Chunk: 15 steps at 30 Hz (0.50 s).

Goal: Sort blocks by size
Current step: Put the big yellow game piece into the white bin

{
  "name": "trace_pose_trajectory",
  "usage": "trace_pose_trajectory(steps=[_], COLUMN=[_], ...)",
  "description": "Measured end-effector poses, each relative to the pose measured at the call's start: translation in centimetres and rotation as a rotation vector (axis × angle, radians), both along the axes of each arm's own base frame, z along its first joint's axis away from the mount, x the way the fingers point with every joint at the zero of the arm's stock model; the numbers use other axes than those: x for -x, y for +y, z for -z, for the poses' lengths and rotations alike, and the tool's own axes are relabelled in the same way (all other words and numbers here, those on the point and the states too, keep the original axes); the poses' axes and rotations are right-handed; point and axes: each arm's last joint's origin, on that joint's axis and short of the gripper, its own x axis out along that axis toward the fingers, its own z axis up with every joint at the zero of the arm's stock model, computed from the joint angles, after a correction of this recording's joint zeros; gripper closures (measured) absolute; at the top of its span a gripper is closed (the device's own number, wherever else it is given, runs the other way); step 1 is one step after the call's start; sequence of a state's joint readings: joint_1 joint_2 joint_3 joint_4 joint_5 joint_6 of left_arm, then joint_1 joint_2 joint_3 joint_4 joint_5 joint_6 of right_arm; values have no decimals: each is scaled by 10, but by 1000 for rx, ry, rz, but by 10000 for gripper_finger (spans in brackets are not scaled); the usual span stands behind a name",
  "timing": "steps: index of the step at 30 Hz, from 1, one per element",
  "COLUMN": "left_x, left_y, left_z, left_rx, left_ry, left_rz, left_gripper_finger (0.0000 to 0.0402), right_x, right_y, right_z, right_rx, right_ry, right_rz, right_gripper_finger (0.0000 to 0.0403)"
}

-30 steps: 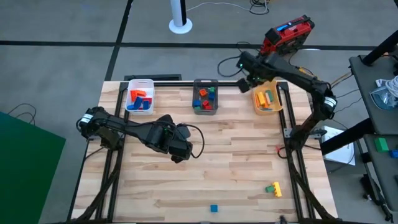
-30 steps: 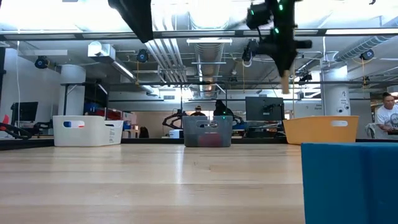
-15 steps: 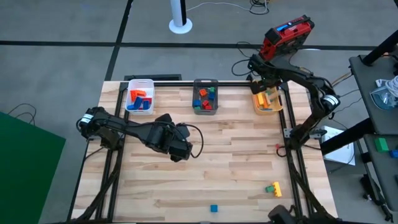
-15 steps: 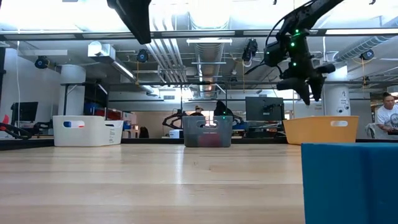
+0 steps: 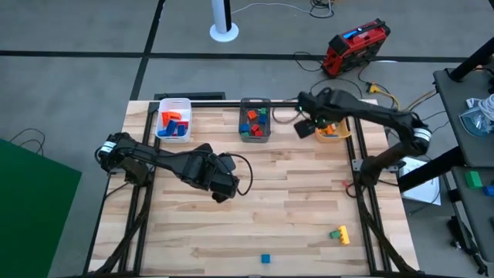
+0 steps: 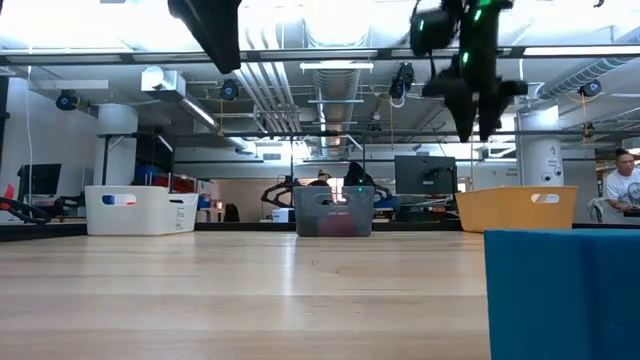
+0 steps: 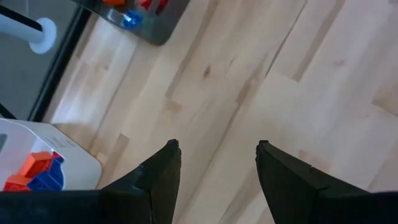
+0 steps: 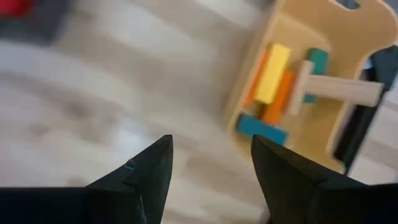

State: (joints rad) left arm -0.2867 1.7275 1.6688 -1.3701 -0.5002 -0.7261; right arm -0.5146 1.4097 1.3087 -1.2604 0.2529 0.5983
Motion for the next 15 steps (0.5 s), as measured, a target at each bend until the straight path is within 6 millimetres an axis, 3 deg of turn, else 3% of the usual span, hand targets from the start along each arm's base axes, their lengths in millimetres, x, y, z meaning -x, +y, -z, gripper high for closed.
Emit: trace_pose_trajectory(steps=[8, 15], left_x=[-2, -9], left_y=[-3, -7], left_z=[1, 0], left_rx=[92, 160], left_ry=[-7, -67], left_rz=[12, 26], left_gripper_finger=[217, 217], right_x=[-1, 13], right_y=[95, 160], right_z=[-30, -31], right_rx=[4, -70], right_ry=[-184, -212], right_rz=[-133, -173], right_gripper_finger=[220, 279])
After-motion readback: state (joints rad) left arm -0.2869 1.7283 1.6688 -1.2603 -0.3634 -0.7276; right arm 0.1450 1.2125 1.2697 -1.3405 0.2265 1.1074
